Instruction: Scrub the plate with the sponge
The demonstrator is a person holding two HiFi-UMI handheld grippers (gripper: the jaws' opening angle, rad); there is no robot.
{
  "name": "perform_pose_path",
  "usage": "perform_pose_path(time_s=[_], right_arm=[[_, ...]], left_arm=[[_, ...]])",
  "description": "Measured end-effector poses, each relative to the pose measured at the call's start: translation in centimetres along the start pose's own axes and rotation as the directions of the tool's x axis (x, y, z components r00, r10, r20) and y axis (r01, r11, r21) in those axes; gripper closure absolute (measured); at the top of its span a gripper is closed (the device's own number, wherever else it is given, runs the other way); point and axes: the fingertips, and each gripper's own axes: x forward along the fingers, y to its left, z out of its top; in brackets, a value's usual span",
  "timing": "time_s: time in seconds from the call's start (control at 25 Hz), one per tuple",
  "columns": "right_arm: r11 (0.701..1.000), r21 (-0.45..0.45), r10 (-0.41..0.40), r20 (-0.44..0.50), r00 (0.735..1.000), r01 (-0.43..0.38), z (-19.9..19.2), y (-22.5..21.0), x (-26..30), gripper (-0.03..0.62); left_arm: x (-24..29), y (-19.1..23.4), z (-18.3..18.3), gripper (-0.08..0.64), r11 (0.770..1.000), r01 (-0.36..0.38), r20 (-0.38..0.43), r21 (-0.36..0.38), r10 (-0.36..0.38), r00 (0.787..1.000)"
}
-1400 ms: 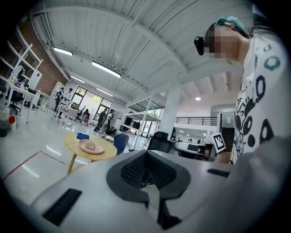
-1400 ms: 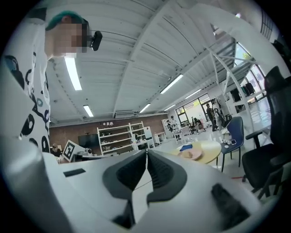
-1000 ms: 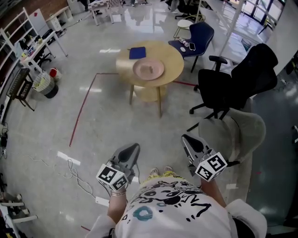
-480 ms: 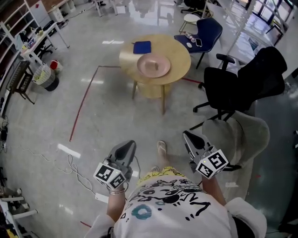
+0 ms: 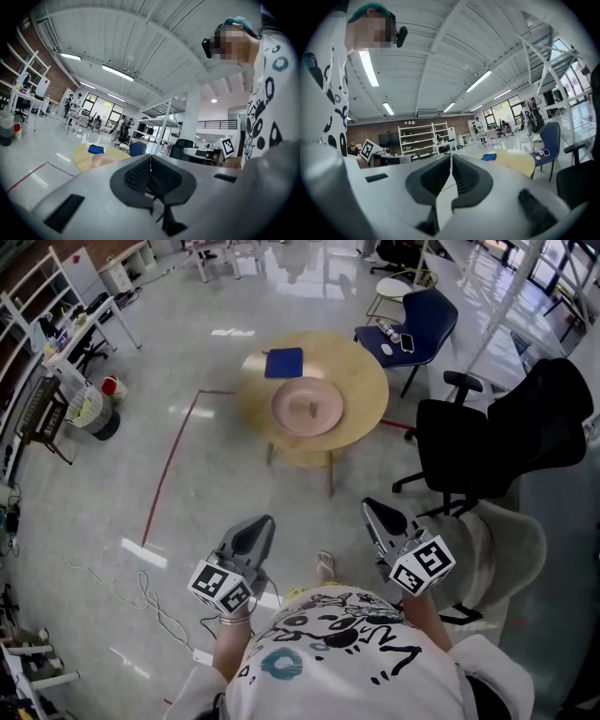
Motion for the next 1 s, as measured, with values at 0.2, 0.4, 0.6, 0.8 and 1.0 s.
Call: perform_pose_path(time_s=[0.2, 0.4, 0.6, 0.8, 1.0], right_arm=[[0.999, 0.007, 0.034, -0.008, 0.999, -0.034, 0.8, -4.0, 3.3, 0.563], [0.998, 0.005, 0.063, -0.022, 0.998, -0.063, 1.2, -7.2, 6.3, 0.563], [0.997, 0.011, 0.076, -0.032, 0.997, -0.076, 1.6, -10.0, 8.6, 0.563], [0.997, 0.03, 0.074, -0.057, 0.996, -0.073, 1.5, -11.9, 11.1, 0.563], [0.998, 0.021, 0.064, -0.055, 0.996, -0.063, 1.7, -13.8, 14.8, 0.563]], left_arm=[[4.8, 2.9, 1.8, 0.543, 1.0, -0.016, 0.028, -0.023, 0.017, 0.999], [7.9, 5.4, 2.3, 0.543, 0.998, -0.05, 0.025, -0.03, 0.05, 0.998], [10.6, 7.3, 2.5, 0.543, 0.996, -0.073, 0.02, -0.042, 0.074, 0.997], [12.8, 9.7, 2.5, 0.543, 0.995, -0.084, 0.002, -0.056, 0.084, 0.996], [15.8, 13.7, 2.9, 0.542, 0.997, -0.062, -0.02, -0.055, 0.061, 0.998]])
